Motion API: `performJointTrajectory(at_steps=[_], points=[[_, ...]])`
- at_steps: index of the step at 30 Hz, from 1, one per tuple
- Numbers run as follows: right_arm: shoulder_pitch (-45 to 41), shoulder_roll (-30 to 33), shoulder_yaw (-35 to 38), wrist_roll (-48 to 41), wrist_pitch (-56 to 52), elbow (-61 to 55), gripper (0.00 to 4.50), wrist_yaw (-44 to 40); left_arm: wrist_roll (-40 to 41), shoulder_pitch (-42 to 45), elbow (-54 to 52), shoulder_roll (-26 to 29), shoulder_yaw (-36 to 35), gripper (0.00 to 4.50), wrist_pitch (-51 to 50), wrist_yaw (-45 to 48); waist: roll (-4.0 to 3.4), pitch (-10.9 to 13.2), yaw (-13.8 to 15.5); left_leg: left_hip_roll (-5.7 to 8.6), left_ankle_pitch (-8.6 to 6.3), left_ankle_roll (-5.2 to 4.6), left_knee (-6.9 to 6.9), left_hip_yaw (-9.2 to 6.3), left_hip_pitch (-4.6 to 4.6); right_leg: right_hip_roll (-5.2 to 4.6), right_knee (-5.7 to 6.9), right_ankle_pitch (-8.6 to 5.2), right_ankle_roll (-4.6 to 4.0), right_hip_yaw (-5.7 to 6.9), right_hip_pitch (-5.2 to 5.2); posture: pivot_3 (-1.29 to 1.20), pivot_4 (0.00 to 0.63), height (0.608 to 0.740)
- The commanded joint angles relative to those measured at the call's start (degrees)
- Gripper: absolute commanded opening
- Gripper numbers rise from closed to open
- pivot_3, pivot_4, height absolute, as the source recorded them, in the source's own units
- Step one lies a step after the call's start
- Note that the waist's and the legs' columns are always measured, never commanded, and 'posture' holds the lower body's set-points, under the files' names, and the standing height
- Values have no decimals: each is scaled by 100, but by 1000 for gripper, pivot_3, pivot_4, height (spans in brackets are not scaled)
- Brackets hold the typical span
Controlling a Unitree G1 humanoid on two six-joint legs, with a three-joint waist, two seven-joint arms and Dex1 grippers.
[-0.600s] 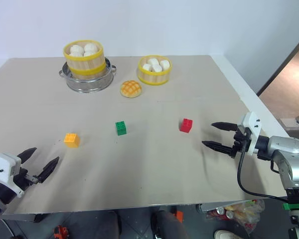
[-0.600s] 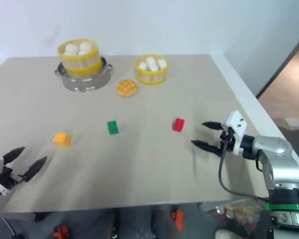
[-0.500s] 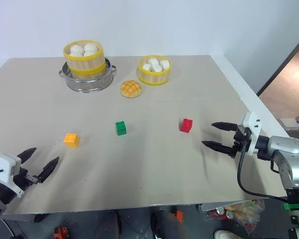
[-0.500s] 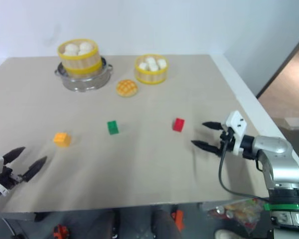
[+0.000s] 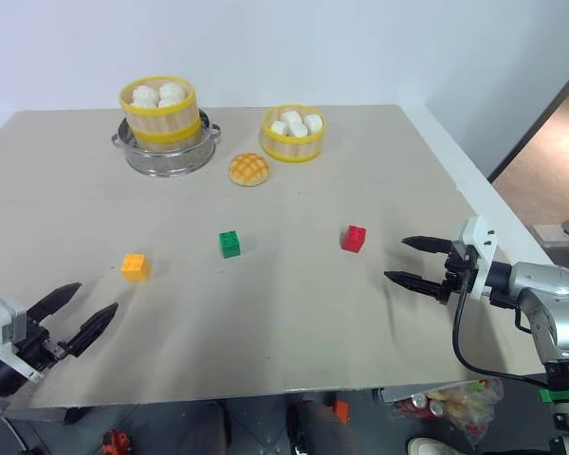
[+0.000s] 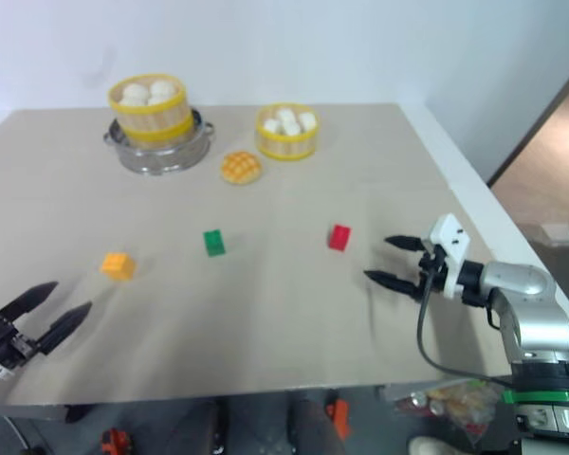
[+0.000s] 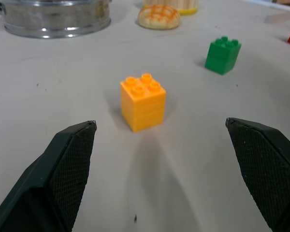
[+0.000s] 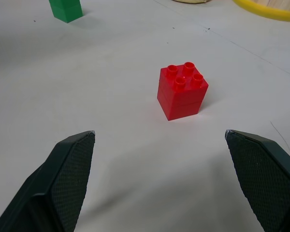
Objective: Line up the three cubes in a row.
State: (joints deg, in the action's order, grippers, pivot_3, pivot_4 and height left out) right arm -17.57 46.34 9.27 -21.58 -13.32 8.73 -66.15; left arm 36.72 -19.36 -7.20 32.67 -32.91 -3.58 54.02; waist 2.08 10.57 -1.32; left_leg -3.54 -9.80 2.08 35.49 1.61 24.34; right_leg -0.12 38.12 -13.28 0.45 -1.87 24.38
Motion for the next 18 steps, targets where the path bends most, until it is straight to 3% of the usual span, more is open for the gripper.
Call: performJointTrajectory(at_steps=[1,5,10,14,18], points=[[-157,97,130,-66,129,-95,4500,-48,-103,-3,-358,172,-178,4445,277,74,0,0,0,0,0,0,0,0,0,0,0,0,0,0,0,0,150,740],[-628,89,85,-94,66,-190,4500,20,67,290,-1317,567,173,4445,7,223,0,0,0,-1,0,0,8,0,0,0,0,1,1,-1,-2,0,150,740],[-1429,-354,-581,257,146,163,4500,51,-363,1053,-2379,1103,1953,4445,-1220,-122,-2,-3,-3,2,1,-1,14,9,-4,8,2,11,15,-26,-4,0,150,740],[-1942,-719,-1000,607,554,898,4500,5,-630,1504,-2281,1338,2785,4445,-1467,224,1,-5,-11,-3,-2,-1,8,11,-6,42,2,13,20,-66,-2,0,150,740],[-2373,-923,-1299,1000,1079,1863,4500,-123,-817,1952,-1948,1184,3308,4445,-1265,507,-8,1,-7,-12,-6,-7,-1,8,1,58,6,22,38,-68,12,0,150,740]])
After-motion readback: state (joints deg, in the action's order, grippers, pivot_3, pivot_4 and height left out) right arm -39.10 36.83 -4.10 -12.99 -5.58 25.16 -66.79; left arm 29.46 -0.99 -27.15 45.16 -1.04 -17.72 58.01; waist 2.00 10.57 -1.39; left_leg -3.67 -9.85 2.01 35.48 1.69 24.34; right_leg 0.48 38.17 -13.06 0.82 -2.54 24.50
